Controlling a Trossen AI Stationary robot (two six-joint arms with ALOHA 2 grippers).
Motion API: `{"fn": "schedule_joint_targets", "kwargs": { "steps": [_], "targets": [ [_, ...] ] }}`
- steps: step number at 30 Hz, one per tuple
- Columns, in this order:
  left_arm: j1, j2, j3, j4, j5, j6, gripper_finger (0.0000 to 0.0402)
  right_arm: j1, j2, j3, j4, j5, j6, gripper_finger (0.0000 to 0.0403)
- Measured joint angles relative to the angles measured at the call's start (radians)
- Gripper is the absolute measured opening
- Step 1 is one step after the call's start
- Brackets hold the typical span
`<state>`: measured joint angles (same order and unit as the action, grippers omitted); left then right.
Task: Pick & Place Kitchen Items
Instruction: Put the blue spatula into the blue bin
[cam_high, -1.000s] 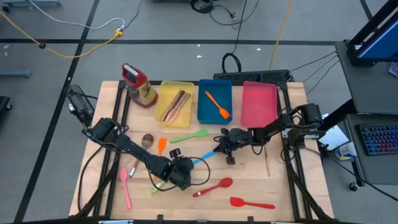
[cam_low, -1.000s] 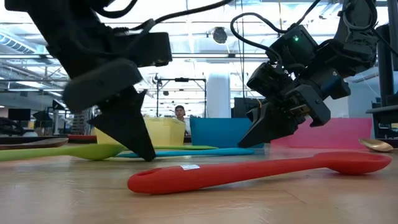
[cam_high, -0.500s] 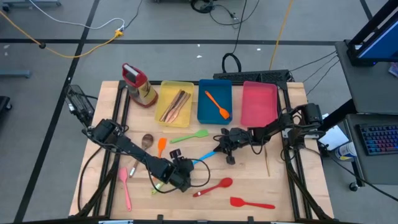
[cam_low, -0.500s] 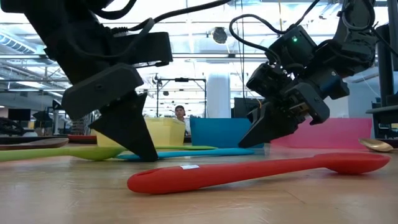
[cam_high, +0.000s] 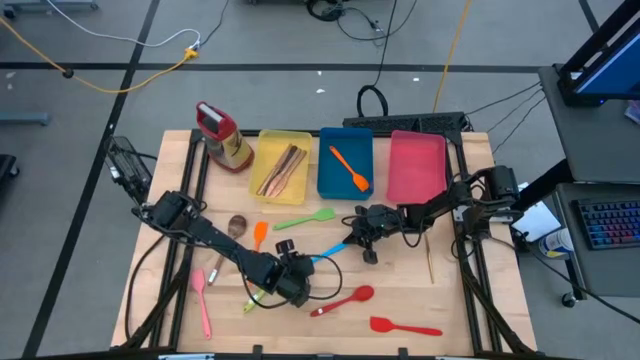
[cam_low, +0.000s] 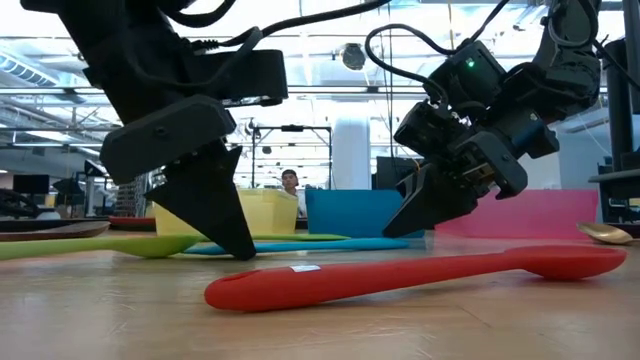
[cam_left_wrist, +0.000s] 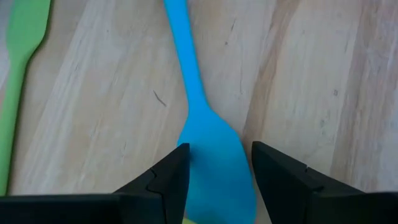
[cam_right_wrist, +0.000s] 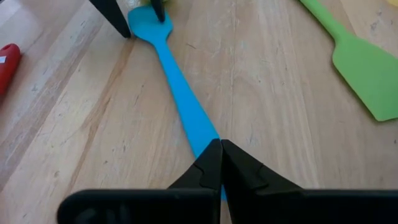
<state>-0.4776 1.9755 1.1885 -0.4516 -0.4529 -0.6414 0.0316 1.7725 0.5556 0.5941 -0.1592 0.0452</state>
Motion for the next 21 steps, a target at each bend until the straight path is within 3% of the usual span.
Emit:
{"fn": "schedule_joint_targets", "kwargs": {
  "steps": [14,21],
  "targets": [
    [0.01,0.0,0.028,-0.149,-0.011,0.008,0.0173,-0.013,0.0,0.0,-0.032,-0.006,0.077,0.0],
    [0.047,0.0,0.029,-0.19,-0.012,0.012,0.0107,-0.014,0.001,0.0,-0.035,-0.047,0.085,0.0]
  ]
}}
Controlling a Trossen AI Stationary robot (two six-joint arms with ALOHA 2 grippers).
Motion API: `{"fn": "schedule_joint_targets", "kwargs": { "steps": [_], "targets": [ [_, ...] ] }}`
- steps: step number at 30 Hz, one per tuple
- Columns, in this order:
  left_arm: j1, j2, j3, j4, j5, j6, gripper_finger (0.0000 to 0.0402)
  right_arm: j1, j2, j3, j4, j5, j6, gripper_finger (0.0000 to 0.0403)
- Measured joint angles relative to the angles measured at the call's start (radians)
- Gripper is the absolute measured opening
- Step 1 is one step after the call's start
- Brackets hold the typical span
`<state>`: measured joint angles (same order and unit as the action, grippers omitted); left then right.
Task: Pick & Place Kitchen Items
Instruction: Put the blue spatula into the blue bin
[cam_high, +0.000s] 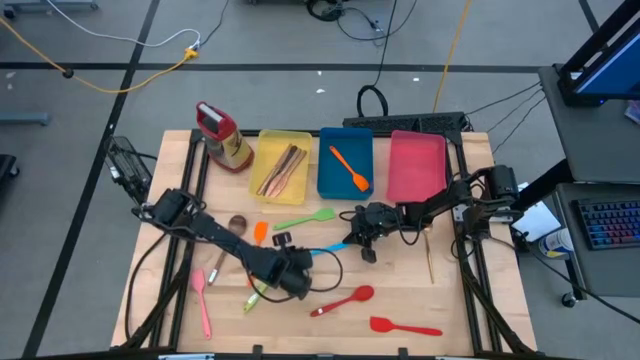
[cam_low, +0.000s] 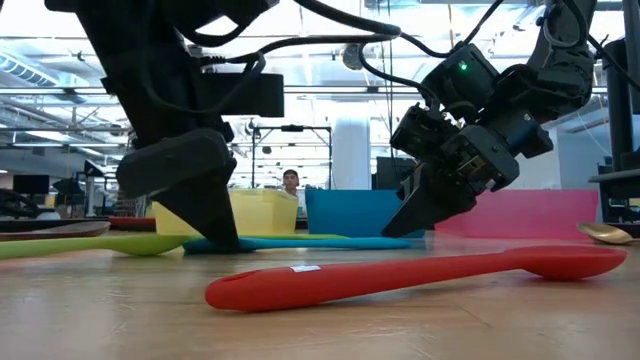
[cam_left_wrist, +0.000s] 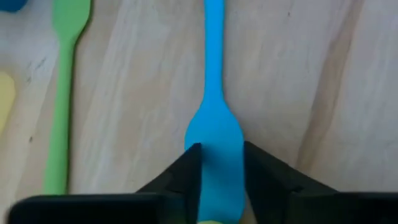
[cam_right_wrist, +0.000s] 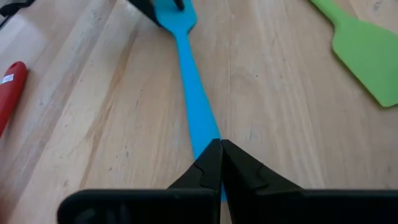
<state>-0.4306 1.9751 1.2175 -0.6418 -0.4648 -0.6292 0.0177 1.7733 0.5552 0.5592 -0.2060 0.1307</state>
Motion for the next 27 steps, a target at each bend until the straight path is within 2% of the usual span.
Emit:
{"fn": "schedule_joint_targets", "kwargs": {
  "steps": [7,14,18,22,27],
  "targets": [
    [0.013,-0.005,0.002,0.002,-0.006,0.059,0.0013,0.0,0.0,0.0,0.0,-0.003,-0.001,0.0],
    [0.017,-0.032,-0.001,-0.002,-0.008,0.075,0.001,0.0,-0.002,-0.002,0.085,0.0,-0.022,0.0],
    [0.022,-0.059,-0.002,-0.01,-0.023,0.079,0.0008,0.002,-0.045,-0.005,0.092,-0.005,-0.041,0.0008],
    [0.022,-0.077,-0.002,-0.034,-0.038,0.12,0.0006,0.003,-0.161,-0.002,0.038,0.014,-0.121,0.0025],
    [0.034,-0.078,-0.002,-0.062,-0.041,0.126,0.0007,0.017,-0.341,-0.003,-0.122,0.156,-0.159,0.005]
  ]
}}
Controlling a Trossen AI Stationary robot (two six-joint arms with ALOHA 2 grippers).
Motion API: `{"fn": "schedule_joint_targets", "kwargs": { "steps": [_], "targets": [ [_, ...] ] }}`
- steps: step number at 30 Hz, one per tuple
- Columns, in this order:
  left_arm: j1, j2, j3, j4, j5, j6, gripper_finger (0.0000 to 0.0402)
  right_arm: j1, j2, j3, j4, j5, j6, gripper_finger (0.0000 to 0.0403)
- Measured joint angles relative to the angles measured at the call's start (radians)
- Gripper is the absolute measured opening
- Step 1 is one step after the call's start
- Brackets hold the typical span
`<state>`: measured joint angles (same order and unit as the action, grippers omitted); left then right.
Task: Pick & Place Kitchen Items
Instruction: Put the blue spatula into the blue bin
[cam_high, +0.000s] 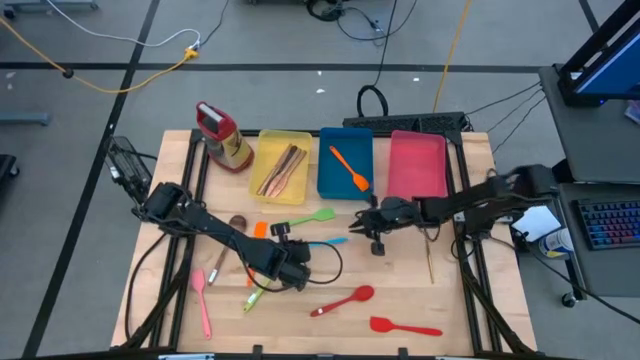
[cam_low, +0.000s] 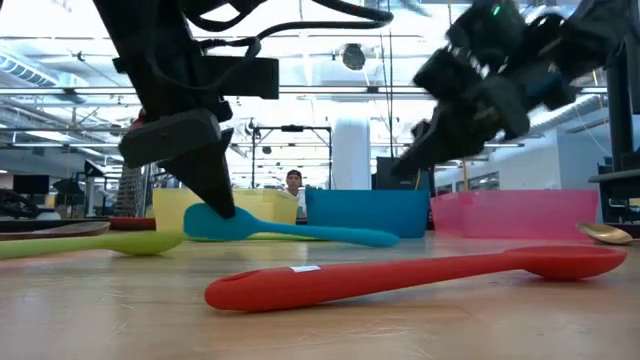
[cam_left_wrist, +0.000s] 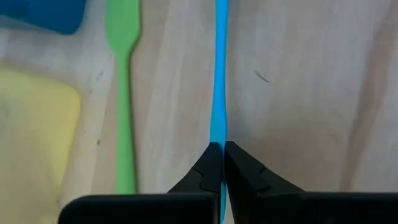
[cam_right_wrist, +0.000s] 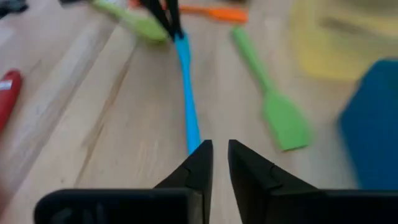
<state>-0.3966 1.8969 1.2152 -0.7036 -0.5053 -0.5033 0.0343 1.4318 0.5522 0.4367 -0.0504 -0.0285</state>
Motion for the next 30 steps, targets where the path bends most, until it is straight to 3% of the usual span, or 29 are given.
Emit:
{"fn": "schedule_joint_targets", "kwargs": {
  "steps": [8,13,19,25,30],
  "targets": [
    [0.064,0.0,0.008,0.001,-0.132,0.069,0.0006,0.081,-0.194,0.002,-0.166,0.052,-0.003,0.0063],
    [0.131,0.0,0.084,-0.006,-0.199,0.134,0.0007,0.139,-0.216,0.002,-0.181,0.051,-0.003,0.0063],
    [0.208,0.0,0.23,-0.012,-0.226,0.362,0.0006,0.192,-0.216,0.002,-0.189,0.052,0.019,0.0063],
    [0.347,-0.002,0.335,-0.021,-0.164,0.267,0.0006,0.231,-0.216,0.002,-0.189,0.053,0.05,0.0063],
    [0.502,0.008,0.339,0.033,0.085,0.139,0.0009,0.258,-0.216,0.002,-0.189,0.053,0.05,0.0063]
  ]
}}
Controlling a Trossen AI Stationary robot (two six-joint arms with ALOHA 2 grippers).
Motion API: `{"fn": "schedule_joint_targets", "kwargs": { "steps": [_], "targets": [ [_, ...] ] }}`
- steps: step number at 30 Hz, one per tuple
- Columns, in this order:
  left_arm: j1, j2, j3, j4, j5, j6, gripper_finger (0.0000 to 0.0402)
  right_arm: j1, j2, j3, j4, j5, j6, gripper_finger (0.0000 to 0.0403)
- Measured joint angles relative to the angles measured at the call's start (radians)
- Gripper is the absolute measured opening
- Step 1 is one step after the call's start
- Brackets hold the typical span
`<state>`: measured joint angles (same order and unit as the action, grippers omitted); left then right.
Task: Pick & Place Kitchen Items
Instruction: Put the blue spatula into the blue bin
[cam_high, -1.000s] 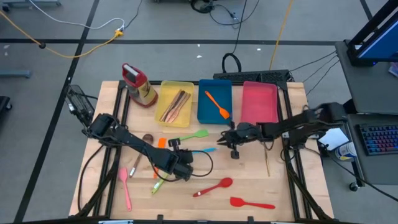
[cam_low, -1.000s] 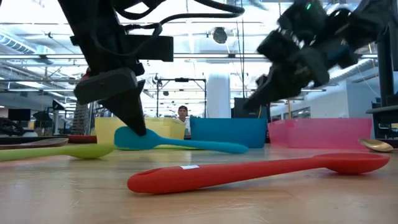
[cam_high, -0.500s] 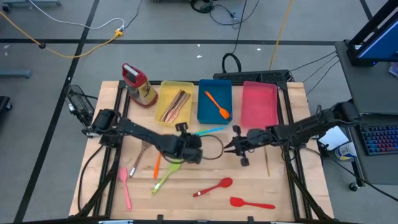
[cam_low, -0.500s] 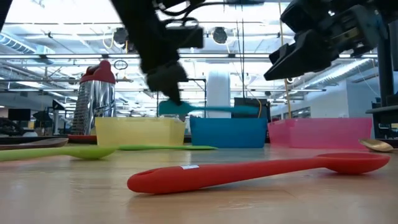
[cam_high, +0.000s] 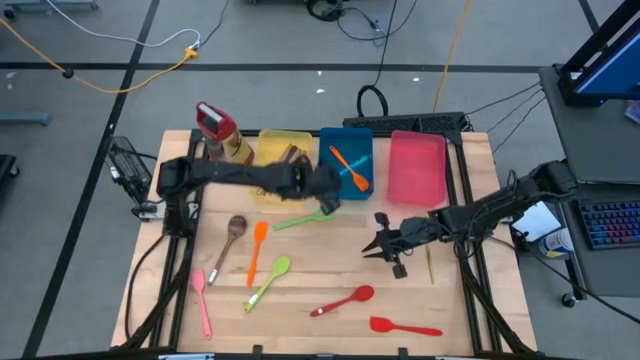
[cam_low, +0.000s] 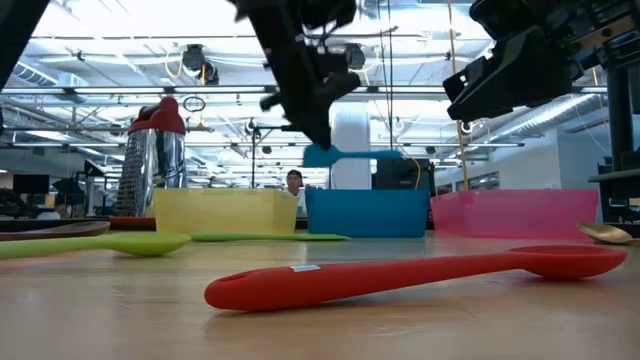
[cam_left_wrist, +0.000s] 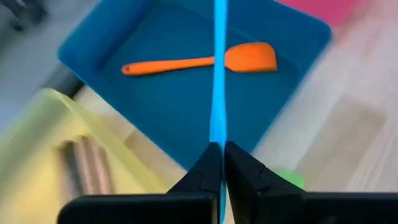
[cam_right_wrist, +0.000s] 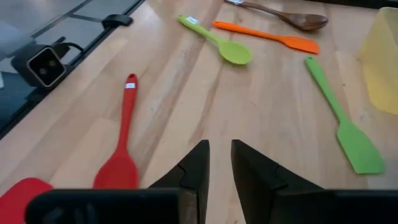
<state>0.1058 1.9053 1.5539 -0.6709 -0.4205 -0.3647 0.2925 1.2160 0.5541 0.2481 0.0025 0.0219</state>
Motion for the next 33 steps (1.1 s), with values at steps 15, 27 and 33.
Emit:
{"fn": "schedule_joint_targets", "kwargs": {
  "steps": [15,27,33],
  "targets": [
    [0.225,0.14,0.0,0.125,0.3,-0.112,0.0005,0.011,0.0,-0.177,0.207,-0.002,0.068,0.0063],
    [0.227,0.199,0.0,0.197,0.289,-0.101,0.0031,0.019,0.0,-0.274,0.306,-0.003,0.123,0.0064],
    [0.227,0.199,0.0,0.225,0.289,-0.075,0.0032,0.062,0.0,-0.274,0.315,-0.001,0.12,0.0064]
  ]
}}
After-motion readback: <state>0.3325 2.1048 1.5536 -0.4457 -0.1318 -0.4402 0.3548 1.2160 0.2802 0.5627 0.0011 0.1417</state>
